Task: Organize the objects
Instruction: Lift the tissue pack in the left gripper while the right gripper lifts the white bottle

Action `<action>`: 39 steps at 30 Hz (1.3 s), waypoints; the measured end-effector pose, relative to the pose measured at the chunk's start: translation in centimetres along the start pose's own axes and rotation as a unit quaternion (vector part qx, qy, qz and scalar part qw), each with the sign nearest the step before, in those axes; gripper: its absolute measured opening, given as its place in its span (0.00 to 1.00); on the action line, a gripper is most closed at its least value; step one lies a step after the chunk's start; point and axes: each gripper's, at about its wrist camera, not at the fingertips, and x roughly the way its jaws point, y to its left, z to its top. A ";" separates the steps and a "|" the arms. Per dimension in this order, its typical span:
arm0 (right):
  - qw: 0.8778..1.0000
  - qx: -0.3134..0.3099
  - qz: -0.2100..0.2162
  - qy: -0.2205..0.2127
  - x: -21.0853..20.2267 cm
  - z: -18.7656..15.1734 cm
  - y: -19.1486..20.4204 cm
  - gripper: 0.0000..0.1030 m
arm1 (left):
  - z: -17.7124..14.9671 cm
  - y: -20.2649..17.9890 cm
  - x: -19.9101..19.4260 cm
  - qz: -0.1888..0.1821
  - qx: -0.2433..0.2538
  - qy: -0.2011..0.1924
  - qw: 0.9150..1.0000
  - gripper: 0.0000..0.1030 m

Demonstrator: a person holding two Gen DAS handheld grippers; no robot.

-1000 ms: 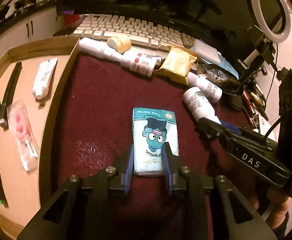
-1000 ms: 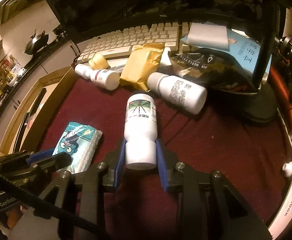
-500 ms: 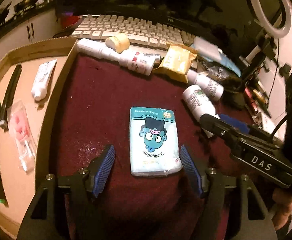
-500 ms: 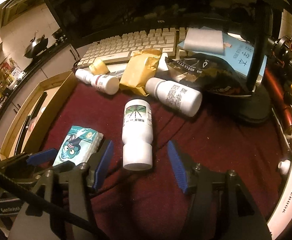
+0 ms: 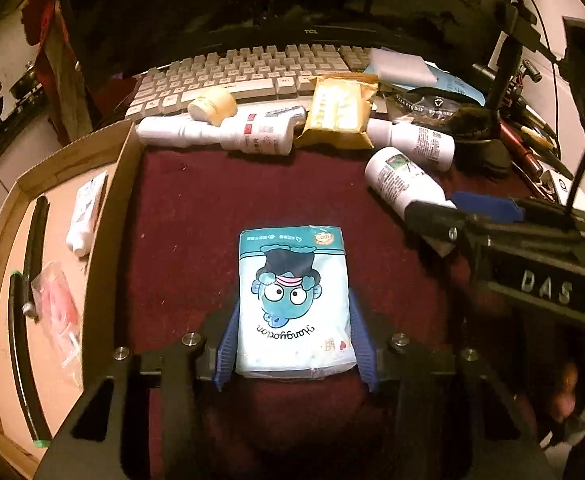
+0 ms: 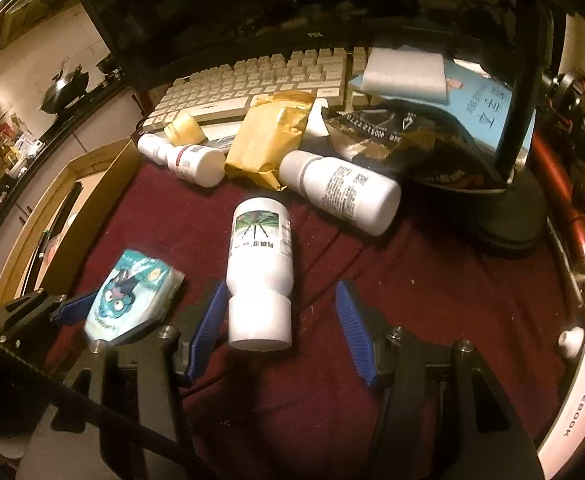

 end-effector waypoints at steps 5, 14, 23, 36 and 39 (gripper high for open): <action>1.000 0.000 -0.001 0.006 0.5 0.1 0.4 0.54 | -0.6 0.5 -1.0 -0.015 -0.022 0.002 1.000 0.38; 0.999 -0.038 -0.030 0.006 0.6 -0.2 2.0 0.31 | -0.7 0.8 -1.8 -0.038 -0.038 -0.002 0.999 0.38; 0.999 -0.011 0.033 -0.004 -1.0 -0.7 2.1 0.31 | -0.8 1.7 -2.8 -0.066 -0.063 -0.008 0.996 0.38; 0.999 -0.029 0.016 0.011 -0.4 -0.8 2.6 0.34 | -0.9 1.8 -2.8 -0.074 -0.072 -0.009 0.995 0.38; 1.000 -0.020 0.022 0.010 -0.1 -0.7 2.5 0.54 | -1.0 1.9 -2.8 -0.075 -0.071 -0.008 0.995 0.38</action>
